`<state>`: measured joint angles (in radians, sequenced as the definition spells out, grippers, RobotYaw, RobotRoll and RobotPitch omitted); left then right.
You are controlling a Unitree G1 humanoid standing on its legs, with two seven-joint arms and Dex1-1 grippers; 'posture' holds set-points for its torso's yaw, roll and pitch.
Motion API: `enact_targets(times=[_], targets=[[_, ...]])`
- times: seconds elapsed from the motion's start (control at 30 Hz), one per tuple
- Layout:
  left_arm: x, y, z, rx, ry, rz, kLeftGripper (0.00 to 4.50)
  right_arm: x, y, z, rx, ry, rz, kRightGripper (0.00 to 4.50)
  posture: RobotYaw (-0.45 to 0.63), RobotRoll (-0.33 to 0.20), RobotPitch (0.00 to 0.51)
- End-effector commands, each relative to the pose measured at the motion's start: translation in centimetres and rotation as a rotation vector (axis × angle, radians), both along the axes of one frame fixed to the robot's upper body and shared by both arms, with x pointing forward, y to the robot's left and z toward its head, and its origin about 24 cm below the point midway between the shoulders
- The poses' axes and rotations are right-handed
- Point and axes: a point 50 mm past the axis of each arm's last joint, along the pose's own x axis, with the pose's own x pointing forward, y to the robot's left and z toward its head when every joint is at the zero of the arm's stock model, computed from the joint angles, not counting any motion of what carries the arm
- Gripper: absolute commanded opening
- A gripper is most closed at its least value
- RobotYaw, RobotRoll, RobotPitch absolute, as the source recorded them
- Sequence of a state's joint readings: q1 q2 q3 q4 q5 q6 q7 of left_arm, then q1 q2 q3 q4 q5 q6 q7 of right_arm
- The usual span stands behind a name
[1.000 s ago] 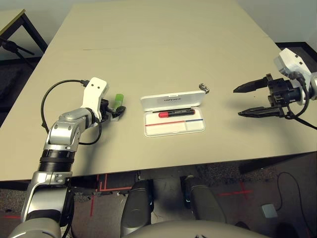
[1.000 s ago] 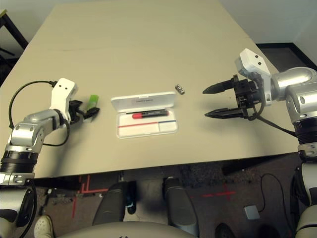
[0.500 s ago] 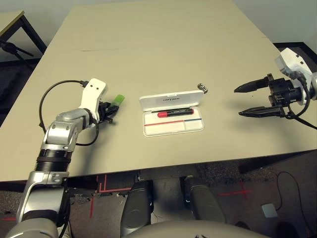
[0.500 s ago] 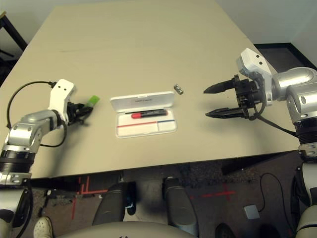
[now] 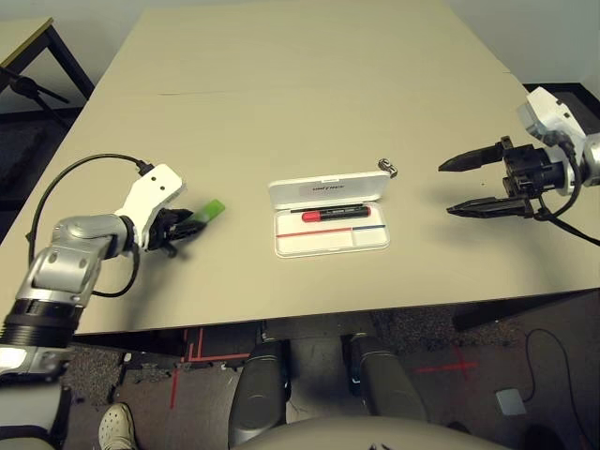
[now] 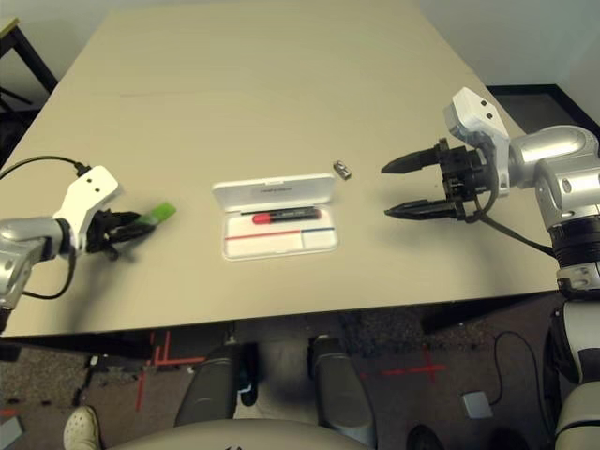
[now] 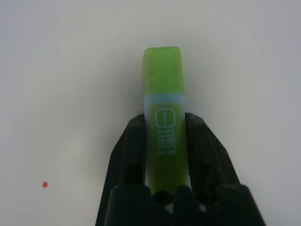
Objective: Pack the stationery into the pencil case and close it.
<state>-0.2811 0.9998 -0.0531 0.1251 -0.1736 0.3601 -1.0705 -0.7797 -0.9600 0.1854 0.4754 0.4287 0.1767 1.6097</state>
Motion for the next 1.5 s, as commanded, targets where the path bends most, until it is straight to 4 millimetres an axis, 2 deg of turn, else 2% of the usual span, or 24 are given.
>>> enact_targets(times=[0.03,0.23,0.47,0.6,0.97,1.13,1.23,1.5], targets=[[-1.1,-0.3,0.3,0.005,0.045,-0.113,1.12,-0.2,-0.4,0.4,-0.004,0.003,0.0,4.5,0.0,0.0,0.128],[-1.7,-2.7,2.3,-0.094,-0.005,-0.283,1.12,-0.9,-1.4,0.7,-0.013,0.001,-0.008,4.5,0.0,0.0,0.122],[-1.6,-6.1,3.4,-0.148,-0.016,-0.416,1.12,-1.1,-1.7,0.8,-0.035,-0.001,-0.007,4.5,-0.01,0.0,0.118],[-0.8,-8.2,3.8,-0.153,-0.049,-0.464,1.12,-1.1,-1.7,0.7,-0.037,-0.002,-0.003,4.5,-0.02,0.0,0.121],[0.0,-12.4,1.4,-0.164,-0.042,-0.55,1.12,-1.1,-1.5,0.7,-0.025,-0.004,0.002,4.5,-0.04,0.0,0.122],[0.7,-15.2,0.9,-0.202,-0.069,-0.584,1.12,-1.0,-1.4,0.7,-0.02,-0.007,0.004,4.5,-0.04,0.0,0.121],[0.9,-16.2,0.4,-0.196,-0.067,-0.619,1.12,-1.0,-1.3,0.8,-0.017,-0.01,0.006,4.5,-0.04,0.0,0.121],[1.4,-16.9,-0.4,-0.192,-0.057,-0.638,1.12,-1.1,-1.2,0.8,-0.003,-0.014,0.006,4.5,-0.05,0.0,0.124]])
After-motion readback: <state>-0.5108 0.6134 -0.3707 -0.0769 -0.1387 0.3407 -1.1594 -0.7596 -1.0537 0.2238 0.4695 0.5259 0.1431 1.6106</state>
